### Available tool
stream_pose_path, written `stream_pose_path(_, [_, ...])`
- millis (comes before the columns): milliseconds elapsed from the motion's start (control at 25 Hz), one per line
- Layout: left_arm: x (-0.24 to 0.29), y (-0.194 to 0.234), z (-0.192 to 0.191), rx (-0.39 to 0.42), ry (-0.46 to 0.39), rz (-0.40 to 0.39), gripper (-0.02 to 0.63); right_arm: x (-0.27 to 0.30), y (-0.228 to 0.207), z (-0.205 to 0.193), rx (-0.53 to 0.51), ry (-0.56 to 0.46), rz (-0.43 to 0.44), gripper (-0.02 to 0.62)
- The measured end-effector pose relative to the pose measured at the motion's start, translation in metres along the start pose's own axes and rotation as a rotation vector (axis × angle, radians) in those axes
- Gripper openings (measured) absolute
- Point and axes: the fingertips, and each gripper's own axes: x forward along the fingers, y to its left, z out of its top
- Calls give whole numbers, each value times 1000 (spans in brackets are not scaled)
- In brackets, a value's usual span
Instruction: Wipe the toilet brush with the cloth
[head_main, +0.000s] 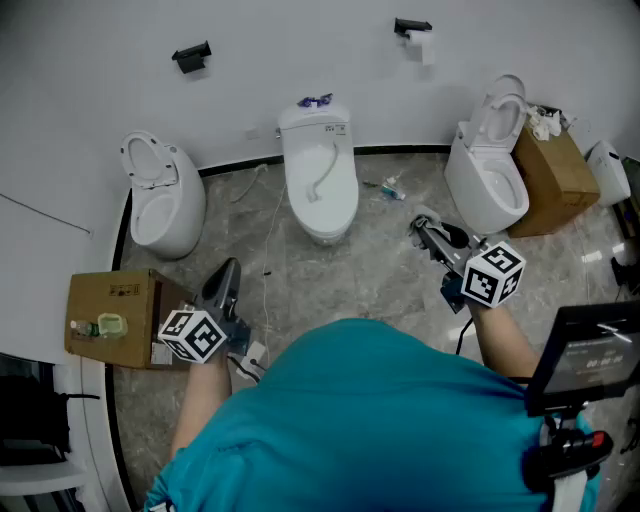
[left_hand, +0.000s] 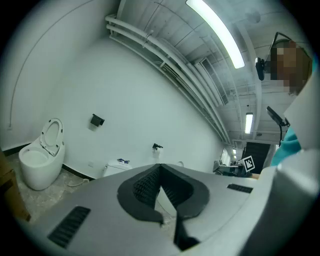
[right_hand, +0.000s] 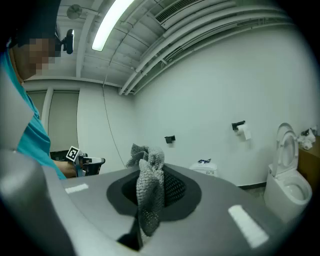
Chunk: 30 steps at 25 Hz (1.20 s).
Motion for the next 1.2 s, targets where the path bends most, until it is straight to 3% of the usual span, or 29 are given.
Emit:
stream_pose_path(440, [9,-6,-10,-1,4,4,-3,-7,-3,-5,-7,-3,16,28])
stream_pose_path(960, [85,-105,-49,-8,30,-12,-3,-98,-81,0,-7,-15,39,31])
stream_pose_path(1200, [111,-115,-64,-18,67,-26,-3,-101,-104,-9,15,-7,35,31])
